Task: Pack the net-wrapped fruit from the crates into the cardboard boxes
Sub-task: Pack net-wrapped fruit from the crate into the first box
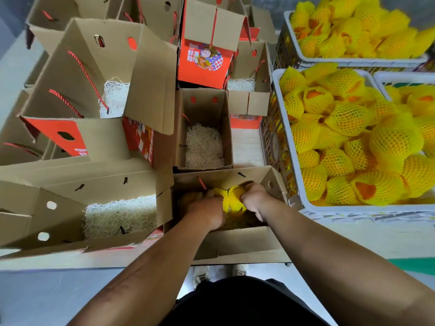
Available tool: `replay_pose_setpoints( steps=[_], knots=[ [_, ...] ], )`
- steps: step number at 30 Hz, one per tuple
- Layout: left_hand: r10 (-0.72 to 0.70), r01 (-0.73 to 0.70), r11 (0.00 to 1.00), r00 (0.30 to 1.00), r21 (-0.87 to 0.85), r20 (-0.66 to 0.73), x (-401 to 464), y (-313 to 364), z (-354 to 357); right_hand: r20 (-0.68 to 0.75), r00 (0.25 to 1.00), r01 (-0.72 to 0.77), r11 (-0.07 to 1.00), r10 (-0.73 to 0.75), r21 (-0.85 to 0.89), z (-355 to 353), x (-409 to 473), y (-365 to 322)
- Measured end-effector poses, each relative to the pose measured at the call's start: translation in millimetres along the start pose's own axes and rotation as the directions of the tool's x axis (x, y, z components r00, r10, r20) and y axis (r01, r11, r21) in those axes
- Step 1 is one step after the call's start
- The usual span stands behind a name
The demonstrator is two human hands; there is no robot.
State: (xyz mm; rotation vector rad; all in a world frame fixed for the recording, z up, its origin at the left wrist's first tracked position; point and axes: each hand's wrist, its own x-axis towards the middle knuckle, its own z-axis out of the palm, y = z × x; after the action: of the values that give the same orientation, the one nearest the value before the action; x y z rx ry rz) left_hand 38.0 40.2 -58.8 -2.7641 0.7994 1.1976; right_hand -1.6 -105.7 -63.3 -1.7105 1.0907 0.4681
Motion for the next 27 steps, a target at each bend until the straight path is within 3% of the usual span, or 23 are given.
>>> replay_pose_setpoints(
  steps=[3,5,8,12,15,17,19,23,24,25,27],
  knots=[
    [0.025,-0.029,0.999,0.997,-0.041,-0.078,0,-1,0,0.008,1.000,0.022,0.984,-0.024,0.179,-2,-3,6],
    [0.171,-0.182,0.979,0.978,-0.094,-0.116,0,4,0,0.023,0.999,0.039,0.986,-0.043,0.163,-5,-8,5],
    [0.333,-0.334,0.942,0.942,-0.028,-0.049,2,17,1,0.027,0.997,0.075,0.995,-0.077,0.061,-12,-16,0],
    [0.244,-0.257,0.956,0.964,0.139,0.107,8,28,4,0.047,0.993,0.110,0.980,-0.104,-0.164,-9,-25,-8],
    [0.226,-0.232,0.943,0.973,0.238,0.053,9,35,1,0.082,0.974,0.226,0.876,-0.211,-0.425,-17,-37,-17],
    [0.232,-0.227,0.945,0.973,0.235,0.007,10,36,-1,0.107,0.933,0.342,0.759,-0.343,-0.554,-31,-55,-22],
    [0.246,-0.237,0.948,0.969,0.212,-0.020,11,33,-1,0.096,0.854,0.467,0.674,-0.511,-0.573,-50,-74,-21],
    [0.271,-0.261,0.953,0.961,0.154,-0.048,17,33,-1,-0.143,0.624,0.645,0.610,-0.768,-0.461,-115,-103,-17],
    [0.266,-0.257,0.957,0.962,0.132,-0.058,18,35,-1,-0.195,0.583,0.603,0.581,-0.789,-0.546,-136,-97,-14],
    [0.258,-0.249,0.961,0.964,0.120,-0.063,19,37,0,-0.213,0.597,0.490,0.562,-0.773,-0.666,-156,-88,-12],
    [0.231,-0.223,0.967,0.972,0.122,-0.053,22,40,2,-0.263,0.764,0.144,0.552,-0.590,-0.822,-190,-65,-6]
  ],
)
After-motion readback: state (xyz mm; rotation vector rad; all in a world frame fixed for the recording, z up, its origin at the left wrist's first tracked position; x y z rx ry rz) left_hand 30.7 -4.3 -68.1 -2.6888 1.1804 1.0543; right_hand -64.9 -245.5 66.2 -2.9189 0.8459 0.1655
